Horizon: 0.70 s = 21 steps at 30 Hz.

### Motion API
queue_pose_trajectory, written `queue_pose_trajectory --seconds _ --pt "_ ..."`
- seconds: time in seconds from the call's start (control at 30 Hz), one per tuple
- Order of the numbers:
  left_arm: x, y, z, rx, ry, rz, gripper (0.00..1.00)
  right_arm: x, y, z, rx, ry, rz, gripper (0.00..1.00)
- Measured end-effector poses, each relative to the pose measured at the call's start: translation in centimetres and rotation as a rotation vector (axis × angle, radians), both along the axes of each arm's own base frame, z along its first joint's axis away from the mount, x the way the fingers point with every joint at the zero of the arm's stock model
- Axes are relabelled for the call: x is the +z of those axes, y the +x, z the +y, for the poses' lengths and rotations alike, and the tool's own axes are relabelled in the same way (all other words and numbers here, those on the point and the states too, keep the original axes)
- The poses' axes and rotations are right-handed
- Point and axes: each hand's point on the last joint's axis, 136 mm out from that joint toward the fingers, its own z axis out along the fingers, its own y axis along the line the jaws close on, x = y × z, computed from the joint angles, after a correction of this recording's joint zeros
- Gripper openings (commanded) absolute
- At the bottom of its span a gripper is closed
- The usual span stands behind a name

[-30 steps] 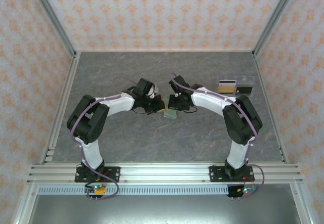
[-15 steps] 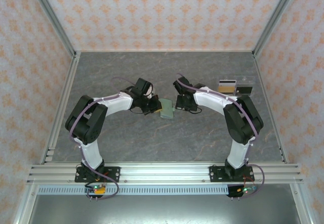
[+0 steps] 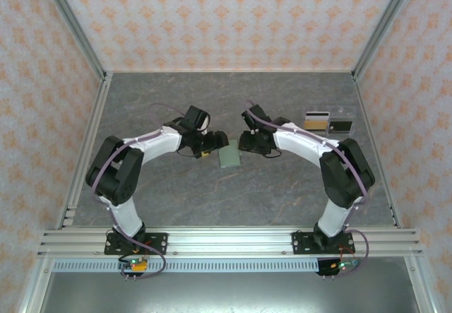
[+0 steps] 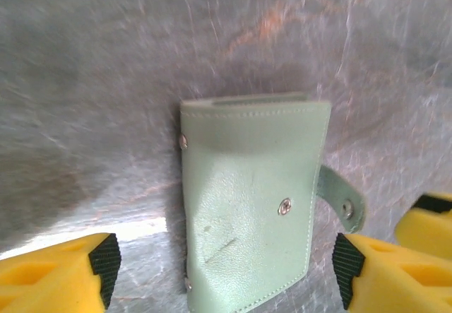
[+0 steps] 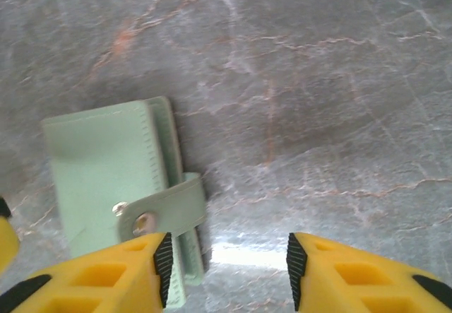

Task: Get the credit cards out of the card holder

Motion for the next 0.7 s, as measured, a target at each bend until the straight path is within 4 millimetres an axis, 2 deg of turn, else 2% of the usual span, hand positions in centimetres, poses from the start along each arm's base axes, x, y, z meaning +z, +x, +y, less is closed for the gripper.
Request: queue_pose_trajectory --seconds 0.1,0.17,0.3,0.5,0.7 --pt "1.6 1.2 1.9 0.056 0.024 -0.057 0.90 0.6 -0.6 1.8 0.053 -0.022 -0.017 0.51" --pt "2.1 1.7 3.5 0.102 0.039 -0.079 0.94 0.9 -0.5 2.9 0.072 -0.046 -0.030 0.47" --pt "1.7 1.9 6.9 0.186 0.086 -0.079 0.99 0.3 0.4 4.3 0.081 -0.089 -0.039 0.40" --pt "1.0 1.1 8.3 0.213 0.131 -0.059 1.00 -1.3 1.5 3.4 0.042 -0.200 -0.025 0.36" --pt "1.0 1.1 8.6 0.225 0.147 -0.064 1.00 -2.2 1.4 2.2 0.037 -0.273 -0.011 0.21"
